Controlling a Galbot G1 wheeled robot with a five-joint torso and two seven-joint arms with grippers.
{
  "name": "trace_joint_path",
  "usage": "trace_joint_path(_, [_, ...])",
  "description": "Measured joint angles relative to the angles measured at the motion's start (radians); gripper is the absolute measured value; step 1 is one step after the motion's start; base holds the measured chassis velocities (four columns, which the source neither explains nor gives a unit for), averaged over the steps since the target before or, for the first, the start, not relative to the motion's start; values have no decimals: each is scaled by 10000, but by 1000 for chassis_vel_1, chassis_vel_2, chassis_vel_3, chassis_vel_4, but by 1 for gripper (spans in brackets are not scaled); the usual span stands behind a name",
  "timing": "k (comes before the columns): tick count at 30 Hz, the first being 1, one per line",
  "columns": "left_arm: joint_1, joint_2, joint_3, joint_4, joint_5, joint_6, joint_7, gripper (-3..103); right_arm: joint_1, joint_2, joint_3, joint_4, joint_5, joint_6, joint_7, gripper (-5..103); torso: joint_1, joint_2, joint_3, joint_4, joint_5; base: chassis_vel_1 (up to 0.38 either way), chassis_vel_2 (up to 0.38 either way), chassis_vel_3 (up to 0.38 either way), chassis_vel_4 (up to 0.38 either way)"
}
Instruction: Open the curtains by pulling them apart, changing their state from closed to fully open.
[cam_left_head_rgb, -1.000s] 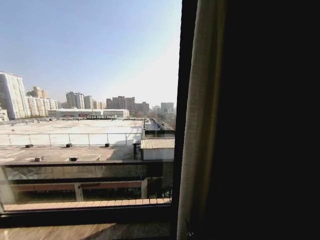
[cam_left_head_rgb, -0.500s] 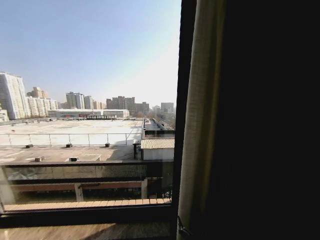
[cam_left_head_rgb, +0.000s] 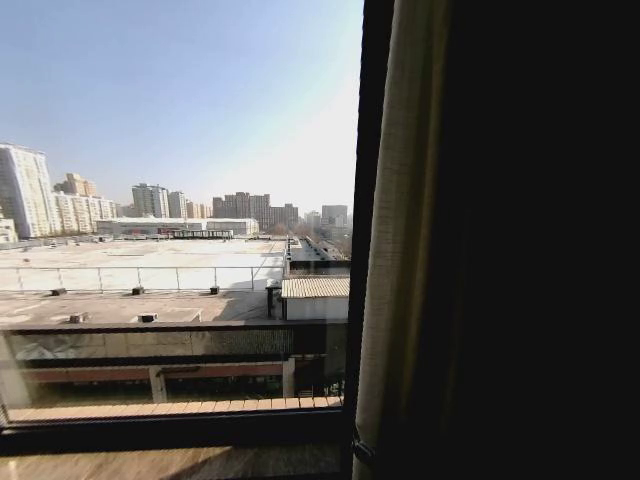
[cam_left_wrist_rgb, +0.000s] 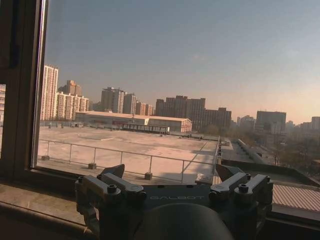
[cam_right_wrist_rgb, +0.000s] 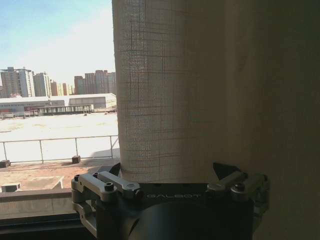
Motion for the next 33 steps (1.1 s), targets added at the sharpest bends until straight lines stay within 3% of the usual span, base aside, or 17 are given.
trace_joint_path(22, [14,6,81,17,318,-63,50,100,1175,548,-608,-1505,-342,-128,885,102,0,0,1,1,0,0,0,0,0])
trace_joint_path(24, [21,8,81,60,335,-97,73,100,1269,553,-578,-1616,-347,-124,969,94,0,0,0,1,0,0,0,0,0])
trace_joint_path(26, [19,7,81,75,338,-110,77,100,1278,547,-563,-1625,-345,-122,986,94,0,0,0,1,0,0,0,0,0])
trace_joint_path(28, [0,8,89,123,350,-147,93,100,1286,496,-468,-1628,-329,-120,1002,78,0,0,0,0,0,0,0,0,0])
trace_joint_path(33, [-16,8,128,146,377,-172,119,100,1298,443,-348,-1628,-294,-108,996,66,1,0,0,0,0,0,0,0,0])
